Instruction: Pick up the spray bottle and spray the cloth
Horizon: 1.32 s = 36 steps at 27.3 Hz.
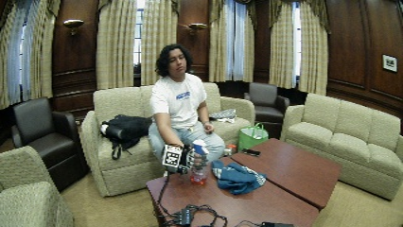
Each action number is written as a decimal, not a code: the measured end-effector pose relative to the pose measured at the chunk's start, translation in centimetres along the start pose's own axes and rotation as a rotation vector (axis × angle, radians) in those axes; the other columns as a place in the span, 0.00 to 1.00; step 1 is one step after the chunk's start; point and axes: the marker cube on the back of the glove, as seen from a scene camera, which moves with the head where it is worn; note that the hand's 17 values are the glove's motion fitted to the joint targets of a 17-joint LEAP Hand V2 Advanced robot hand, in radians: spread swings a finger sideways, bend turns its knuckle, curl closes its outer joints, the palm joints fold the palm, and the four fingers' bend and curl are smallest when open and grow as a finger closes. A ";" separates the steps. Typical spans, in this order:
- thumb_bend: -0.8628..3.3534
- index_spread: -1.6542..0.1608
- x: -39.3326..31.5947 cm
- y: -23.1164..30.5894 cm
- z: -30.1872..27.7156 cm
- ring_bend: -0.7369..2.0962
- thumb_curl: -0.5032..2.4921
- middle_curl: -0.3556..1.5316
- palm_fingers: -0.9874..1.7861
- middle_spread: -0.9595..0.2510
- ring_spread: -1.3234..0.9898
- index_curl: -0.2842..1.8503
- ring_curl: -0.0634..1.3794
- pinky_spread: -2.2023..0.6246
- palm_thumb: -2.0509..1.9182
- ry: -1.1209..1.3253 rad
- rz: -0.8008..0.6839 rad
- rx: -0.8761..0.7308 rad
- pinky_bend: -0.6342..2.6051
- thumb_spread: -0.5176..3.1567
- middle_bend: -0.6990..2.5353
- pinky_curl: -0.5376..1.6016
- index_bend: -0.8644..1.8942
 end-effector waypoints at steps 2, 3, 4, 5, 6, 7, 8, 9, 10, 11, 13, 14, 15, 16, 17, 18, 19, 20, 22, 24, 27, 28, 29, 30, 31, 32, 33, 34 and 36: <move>0.21 0.74 -0.1 0.2 -0.3 0.44 0.33 0.43 0.85 0.62 0.48 0.27 0.31 0.72 0.75 0.014 -0.006 0.027 0.28 0.32 0.33 0.42 0.41; 0.21 0.74 -0.1 0.3 -0.5 0.44 0.33 0.43 0.85 0.62 0.48 0.28 0.31 0.71 0.75 0.019 -0.007 0.044 0.28 0.31 0.34 0.43 0.41; 0.20 0.74 0.0 0.5 -0.7 0.44 0.33 0.44 0.87 0.62 0.48 0.28 0.32 0.71 0.75 0.020 -0.011 0.058 0.28 0.30 0.35 0.43 0.41; 0.20 0.74 0.1 0.9 -1.0 0.45 0.34 0.44 0.87 0.62 0.48 0.29 0.32 0.70 0.75 0.018 -0.018 0.067 0.29 0.30 0.35 0.43 0.41; 0.20 0.74 0.1 1.3 -1.2 0.45 0.34 0.44 0.87 0.62 0.47 0.29 0.32 0.70 0.75 0.014 -0.029 0.072 0.29 0.29 0.35 0.43 0.42; 0.20 0.75 0.1 1.8 -1.5 0.45 0.34 0.45 0.88 0.62 0.47 0.30 0.33 0.69 0.75 0.009 -0.041 0.077 0.29 0.28 0.36 0.43 0.42; 0.20 0.75 0.0 2.2 -1.8 0.45 0.35 0.45 0.88 0.61 0.48 0.31 0.33 0.69 0.75 0.006 -0.046 0.085 0.29 0.28 0.36 0.43 0.43; 0.20 0.75 -0.4 2.5 -2.2 0.45 0.35 0.45 0.88 0.61 0.48 0.31 0.33 0.69 0.75 0.003 -0.040 0.096 0.29 0.27 0.36 0.43 0.43; 0.20 0.75 -0.9 2.7 -2.7 0.45 0.35 0.45 0.87 0.61 0.48 0.31 0.33 0.69 0.75 0.002 -0.025 0.104 0.29 0.27 0.37 0.43 0.43; 0.20 0.75 -1.5 2.9 -3.2 0.46 0.35 0.45 0.87 0.61 0.48 0.32 0.34 0.68 0.75 0.002 -0.009 0.108 0.29 0.26 0.37 0.43 0.44; 0.20 0.76 -2.7 3.1 -4.3 0.46 0.36 0.45 0.87 0.61 0.48 0.33 0.34 0.68 0.75 0.013 -0.002 0.113 0.29 0.25 0.37 0.43 0.44; 0.20 0.76 -3.4 3.1 -4.9 0.46 0.36 0.45 0.87 0.61 0.48 0.33 0.34 0.68 0.75 0.025 -0.011 0.114 0.30 0.25 0.37 0.43 0.45; 0.20 0.76 -4.1 3.0 -5.5 0.46 0.37 0.45 0.87 0.61 0.48 0.33 0.34 0.68 0.75 0.043 -0.026 0.110 0.30 0.25 0.37 0.43 0.45; 0.20 0.76 -4.9 2.8 -6.2 0.46 0.37 0.46 0.87 0.61 0.48 0.34 0.34 0.68 0.75 0.067 -0.042 0.095 0.30 0.24 0.38 0.43 0.45; 0.20 0.76 -5.7 2.6 -6.8 0.46 0.37 0.46 0.87 0.61 0.48 0.34 0.34 0.68 0.75 0.095 -0.057 0.070 0.30 0.24 0.38 0.43 0.45; 0.20 0.76 -6.7 2.3 -7.4 0.46 0.37 0.46 0.87 0.61 0.48 0.34 0.34 0.68 0.75 0.124 -0.070 0.036 0.30 0.24 0.38 0.43 0.45; 0.20 0.77 -7.6 2.0 -7.9 0.46 0.37 0.46 0.87 0.61 0.48 0.35 0.34 0.67 0.75 0.153 -0.079 0.000 0.30 0.23 0.38 0.43 0.46; 0.20 0.77 -8.6 1.7 -8.4 0.46 0.38 0.46 0.86 0.61 0.48 0.35 0.35 0.67 0.75 0.181 -0.080 -0.033 0.30 0.23 0.38 0.43 0.46; 0.20 0.77 -10.6 0.9 -8.9 0.46 0.38 0.46 0.86 0.61 0.48 0.35 0.35 0.67 0.75 0.239 -0.056 -0.056 0.30 0.23 0.38 0.43 0.46; 0.20 0.77 -12.5 -0.7 -8.9 0.47 0.38 0.46 0.86 0.61 0.48 0.36 0.35 0.67 0.75 0.304 -0.018 -0.001 0.31 0.23 0.38 0.43 0.46; 0.20 0.77 -14.8 -2.7 -8.8 0.47 0.39 0.46 0.86 0.61 0.48 0.36 0.35 0.67 0.75 0.420 -0.018 0.036 0.31 0.22 0.39 0.43 0.46; 0.20 0.77 -15.5 -2.8 -8.7 0.47 0.39 0.46 0.86 0.61 0.48 0.36 0.35 0.67 0.75 0.466 -0.040 -0.004 0.31 0.22 0.39 0.43 0.46; 0.20 0.77 -16.1 -2.8 -8.6 0.47 0.39 0.46 0.86 0.61 0.48 0.37 0.35 0.67 0.75 0.515 -0.068 -0.053 0.31 0.22 0.39 0.43 0.46; 0.20 0.77 -16.6 -2.9 -8.3 0.47 0.39 0.46 0.86 0.61 0.48 0.37 0.35 0.67 0.75 0.563 -0.098 -0.098 0.31 0.22 0.39 0.43 0.46; 0.20 0.77 -17.2 -2.9 -7.9 0.47 0.39 0.46 0.86 0.61 0.48 0.37 0.35 0.67 0.75 0.610 -0.126 -0.133 0.31 0.22 0.39 0.43 0.46; 0.20 0.77 -17.7 -2.9 -7.3 0.47 0.39 0.46 0.86 0.61 0.48 0.37 0.35 0.67 0.75 0.655 -0.152 -0.161 0.31 0.21 0.39 0.43 0.46; 0.20 0.77 -18.1 -2.9 -6.6 0.47 0.40 0.46 0.86 0.61 0.48 0.37 0.35 0.67 0.75 0.700 -0.178 -0.189 0.31 0.21 0.39 0.43 0.46; 0.20 0.77 -18.5 -2.8 -5.8 0.47 0.40 0.46 0.86 0.61 0.48 0.37 0.35 0.67 0.75 0.744 -0.206 -0.219 0.31 0.21 0.39 0.43 0.46; 0.20 0.77 -18.8 -2.9 -4.0 0.47 0.40 0.46 0.86 0.61 0.48 0.38 0.35 0.67 0.75 0.831 -0.256 -0.287 0.31 0.21 0.39 0.43 0.46</move>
